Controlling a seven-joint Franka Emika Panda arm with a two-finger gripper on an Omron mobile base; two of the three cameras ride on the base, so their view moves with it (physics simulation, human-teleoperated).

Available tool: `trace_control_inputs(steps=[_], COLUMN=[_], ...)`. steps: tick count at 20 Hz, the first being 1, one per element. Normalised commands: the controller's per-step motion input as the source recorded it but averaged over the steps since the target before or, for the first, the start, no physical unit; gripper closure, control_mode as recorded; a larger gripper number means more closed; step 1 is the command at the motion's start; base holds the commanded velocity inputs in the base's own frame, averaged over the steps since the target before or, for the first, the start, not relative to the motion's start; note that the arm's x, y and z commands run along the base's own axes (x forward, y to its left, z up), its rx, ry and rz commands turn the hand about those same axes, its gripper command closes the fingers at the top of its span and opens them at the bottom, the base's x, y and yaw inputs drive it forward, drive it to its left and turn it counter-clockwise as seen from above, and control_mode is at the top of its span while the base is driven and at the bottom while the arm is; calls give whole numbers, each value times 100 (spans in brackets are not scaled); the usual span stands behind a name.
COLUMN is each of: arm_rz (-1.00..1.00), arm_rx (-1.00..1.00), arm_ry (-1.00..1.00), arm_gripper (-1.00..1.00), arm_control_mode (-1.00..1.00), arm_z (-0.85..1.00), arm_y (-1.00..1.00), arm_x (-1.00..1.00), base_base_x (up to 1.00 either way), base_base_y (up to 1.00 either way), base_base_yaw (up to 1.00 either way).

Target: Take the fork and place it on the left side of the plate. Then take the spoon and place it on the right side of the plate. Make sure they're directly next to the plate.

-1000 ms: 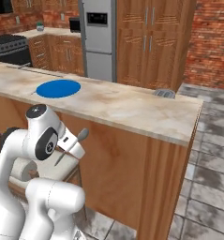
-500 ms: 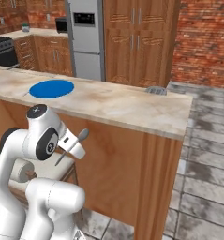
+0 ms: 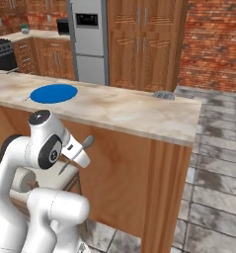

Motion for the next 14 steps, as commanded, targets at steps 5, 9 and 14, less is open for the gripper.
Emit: trace_control_inputs(steps=[5, 9, 14], arm_rz=[-3, 0, 1], arm_rx=[0, 0, 0], arm_ry=[3, 0, -7], arm_gripper=[100, 100, 100], arm_control_mode=[-100, -100, -100], arm_z=[2, 11, 28], arm_y=[3, 8, 1], arm_x=[55, 87, 58], base_base_x=[34, 0, 0], base_base_y=[2, 0, 0], base_base_yaw=[-2, 0, 0])
